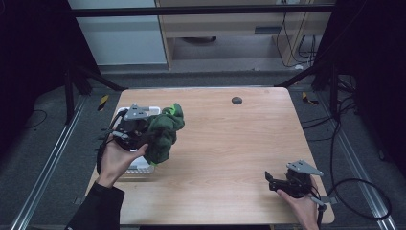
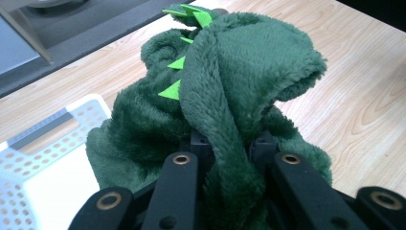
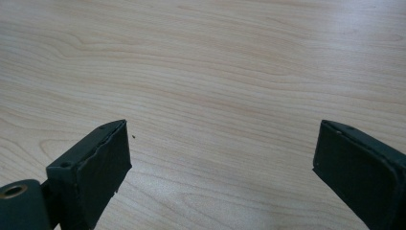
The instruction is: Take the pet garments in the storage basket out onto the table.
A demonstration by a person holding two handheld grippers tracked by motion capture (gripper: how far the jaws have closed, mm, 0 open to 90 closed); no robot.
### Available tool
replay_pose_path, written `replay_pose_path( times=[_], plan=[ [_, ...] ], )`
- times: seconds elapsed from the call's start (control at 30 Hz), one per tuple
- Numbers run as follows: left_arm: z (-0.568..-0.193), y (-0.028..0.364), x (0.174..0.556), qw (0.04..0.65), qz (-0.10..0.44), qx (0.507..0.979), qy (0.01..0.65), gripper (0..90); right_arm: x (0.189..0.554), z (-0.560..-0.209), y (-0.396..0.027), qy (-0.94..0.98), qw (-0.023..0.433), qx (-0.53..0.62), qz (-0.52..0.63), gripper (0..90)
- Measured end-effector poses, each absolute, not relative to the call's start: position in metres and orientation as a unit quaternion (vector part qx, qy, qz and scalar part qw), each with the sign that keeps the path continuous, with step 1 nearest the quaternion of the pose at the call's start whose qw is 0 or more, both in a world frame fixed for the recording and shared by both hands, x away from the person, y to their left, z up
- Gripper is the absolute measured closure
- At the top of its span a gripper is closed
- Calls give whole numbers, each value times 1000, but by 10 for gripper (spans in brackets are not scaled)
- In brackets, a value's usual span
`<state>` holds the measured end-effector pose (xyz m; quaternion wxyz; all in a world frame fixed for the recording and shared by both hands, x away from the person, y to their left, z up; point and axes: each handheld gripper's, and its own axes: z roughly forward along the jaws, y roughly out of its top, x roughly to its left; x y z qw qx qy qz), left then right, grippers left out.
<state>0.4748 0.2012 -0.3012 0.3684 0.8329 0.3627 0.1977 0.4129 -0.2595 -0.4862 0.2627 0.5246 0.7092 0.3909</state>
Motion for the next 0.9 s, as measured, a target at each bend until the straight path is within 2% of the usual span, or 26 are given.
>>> replay_pose_path(
  times=[0.9],
  plan=[
    [-310,148,480,367,172,856,322,779,412,-485,-259,709,268,522,392,55]
  ],
)
